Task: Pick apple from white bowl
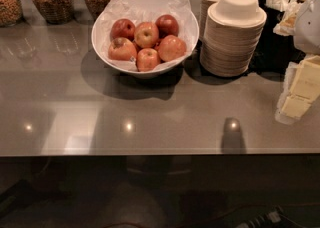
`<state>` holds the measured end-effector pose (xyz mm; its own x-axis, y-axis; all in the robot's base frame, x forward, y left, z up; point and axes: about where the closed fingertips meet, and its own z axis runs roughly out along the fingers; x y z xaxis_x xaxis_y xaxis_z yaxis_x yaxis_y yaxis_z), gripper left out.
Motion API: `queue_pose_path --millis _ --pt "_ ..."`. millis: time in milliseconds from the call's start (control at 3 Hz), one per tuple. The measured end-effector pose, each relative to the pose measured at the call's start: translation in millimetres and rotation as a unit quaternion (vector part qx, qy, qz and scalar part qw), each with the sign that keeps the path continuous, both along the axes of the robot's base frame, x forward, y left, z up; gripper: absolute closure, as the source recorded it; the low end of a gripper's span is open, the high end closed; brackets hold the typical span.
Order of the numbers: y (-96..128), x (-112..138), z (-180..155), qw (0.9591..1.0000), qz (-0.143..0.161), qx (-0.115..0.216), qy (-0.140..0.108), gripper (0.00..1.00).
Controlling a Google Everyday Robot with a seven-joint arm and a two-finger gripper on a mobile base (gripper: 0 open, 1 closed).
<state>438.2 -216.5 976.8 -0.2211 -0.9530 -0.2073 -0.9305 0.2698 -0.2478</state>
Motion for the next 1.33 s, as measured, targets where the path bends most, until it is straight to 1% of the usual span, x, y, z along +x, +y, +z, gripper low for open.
queue_pose_path --millis 333,667,1000,1333 --pt "0 0 0 1.0 0.0 0.0 0.0 0.0" --pt "6 10 2 0.9998 0.007 0.011 -0.015 0.0" --pt "10 16 3 0.9995 0.012 0.018 -0.024 0.0" --pt "38 61 3 0.9952 0.028 0.066 -0.067 0.0"
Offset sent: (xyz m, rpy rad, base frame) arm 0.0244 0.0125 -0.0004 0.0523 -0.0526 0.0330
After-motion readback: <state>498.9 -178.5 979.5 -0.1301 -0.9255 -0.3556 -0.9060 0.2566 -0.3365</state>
